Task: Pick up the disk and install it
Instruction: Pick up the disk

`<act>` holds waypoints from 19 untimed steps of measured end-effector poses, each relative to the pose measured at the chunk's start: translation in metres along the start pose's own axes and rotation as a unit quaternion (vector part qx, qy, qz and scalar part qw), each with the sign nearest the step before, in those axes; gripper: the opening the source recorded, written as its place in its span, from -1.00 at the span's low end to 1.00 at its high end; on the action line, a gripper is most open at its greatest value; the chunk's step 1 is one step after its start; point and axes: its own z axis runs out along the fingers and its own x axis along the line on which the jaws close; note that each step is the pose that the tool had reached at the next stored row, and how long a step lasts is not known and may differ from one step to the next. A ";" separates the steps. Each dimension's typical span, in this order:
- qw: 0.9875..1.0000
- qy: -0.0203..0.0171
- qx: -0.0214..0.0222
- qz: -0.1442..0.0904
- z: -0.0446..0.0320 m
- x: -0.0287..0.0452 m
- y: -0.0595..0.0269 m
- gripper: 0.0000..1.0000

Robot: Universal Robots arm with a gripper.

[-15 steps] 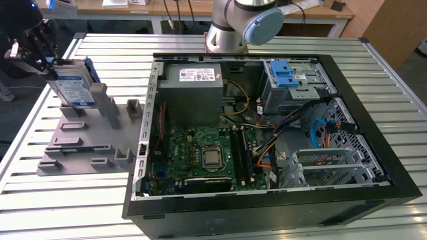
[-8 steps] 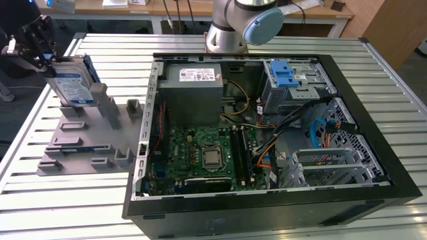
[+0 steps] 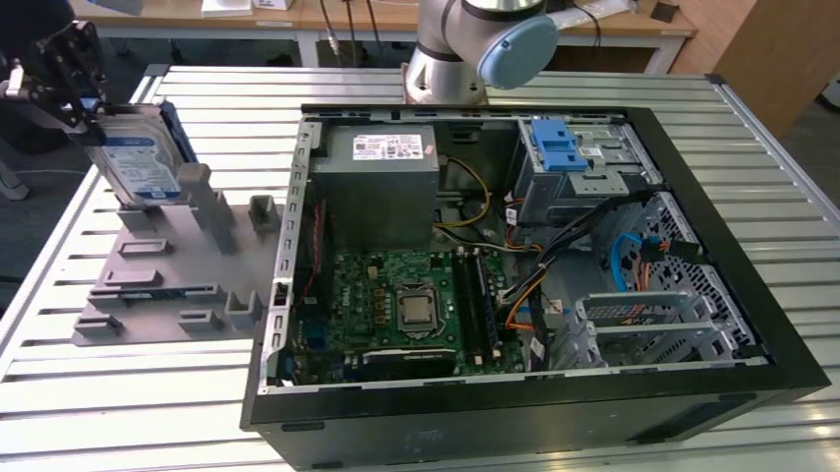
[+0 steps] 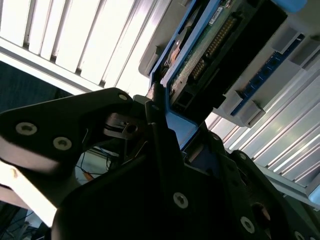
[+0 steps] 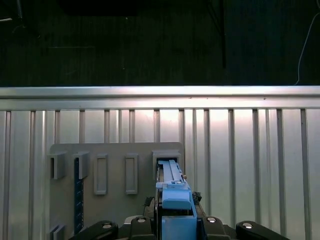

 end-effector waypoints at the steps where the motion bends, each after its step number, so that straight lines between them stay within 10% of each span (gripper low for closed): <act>1: 1.000 0.000 0.000 0.000 -0.0006 0.0000 0.0000 -0.27; 19: 1.000 0.000 0.000 0.000 -0.0122 -0.0002 0.0004 -0.27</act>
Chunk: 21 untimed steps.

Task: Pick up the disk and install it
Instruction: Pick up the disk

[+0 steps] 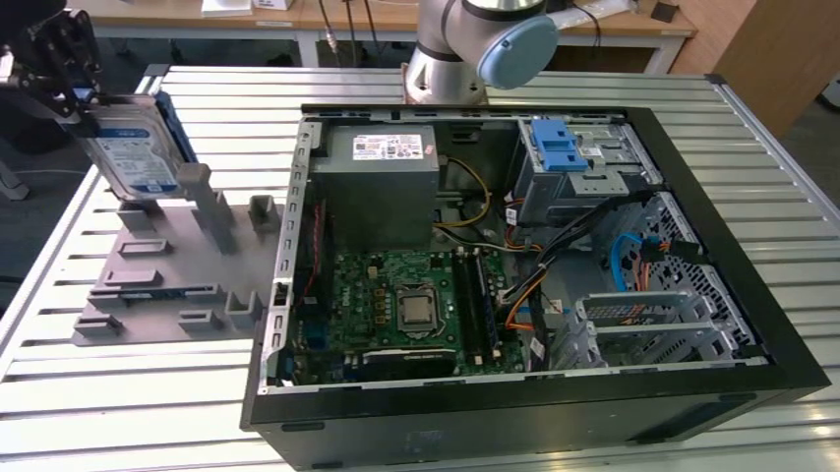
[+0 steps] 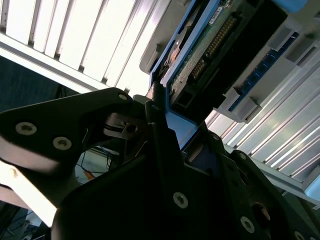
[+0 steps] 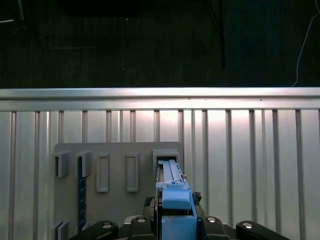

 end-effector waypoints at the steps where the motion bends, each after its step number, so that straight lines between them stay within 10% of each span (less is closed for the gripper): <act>1: 1.000 0.000 0.000 0.000 -0.0007 0.0000 0.0000 -0.27; 21: 1.000 0.000 0.000 0.000 -0.0191 -0.0004 0.0007 -0.27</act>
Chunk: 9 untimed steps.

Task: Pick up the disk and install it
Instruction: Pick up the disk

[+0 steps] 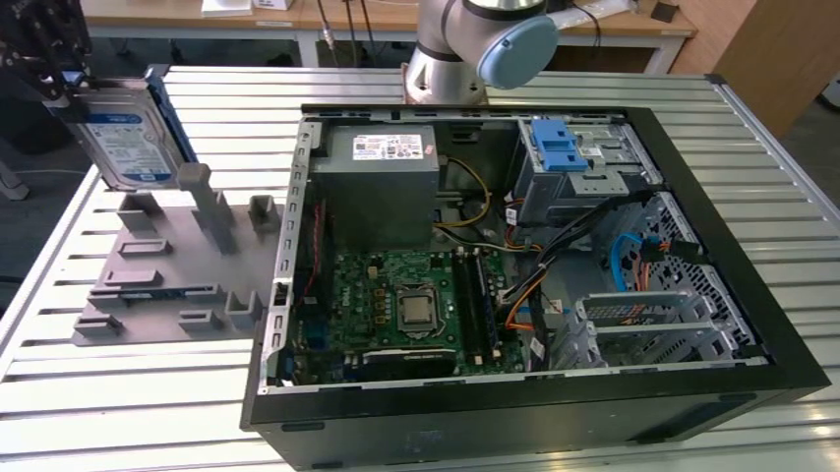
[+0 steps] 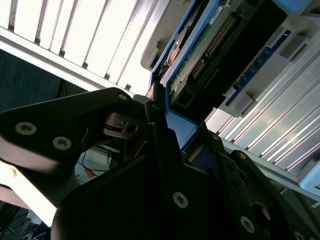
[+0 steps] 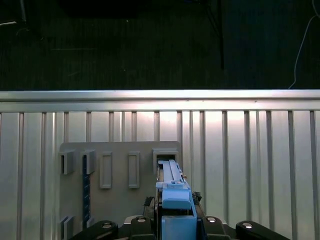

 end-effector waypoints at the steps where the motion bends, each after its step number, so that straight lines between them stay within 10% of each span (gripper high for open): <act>1: 1.000 0.000 0.000 0.000 -0.0005 0.0000 0.0000 -0.27; 9: 1.000 0.000 0.000 0.000 -0.0055 -0.0001 0.0002 -0.27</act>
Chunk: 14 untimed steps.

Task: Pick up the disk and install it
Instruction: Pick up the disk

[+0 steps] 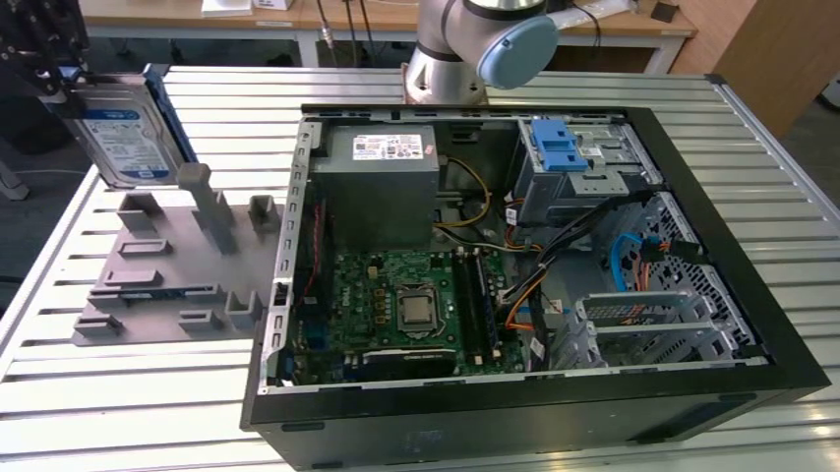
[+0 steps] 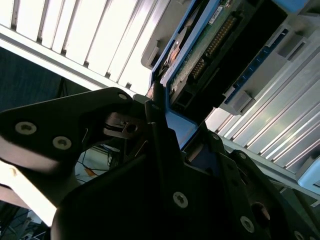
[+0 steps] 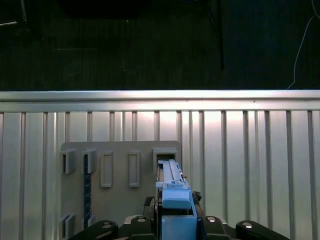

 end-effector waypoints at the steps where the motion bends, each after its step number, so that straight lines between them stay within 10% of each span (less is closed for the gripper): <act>1: 1.000 0.000 0.000 0.000 -0.0011 0.0000 0.0000 -0.27; 14: 1.000 0.000 0.000 0.000 -0.0270 -0.0004 0.0010 -0.27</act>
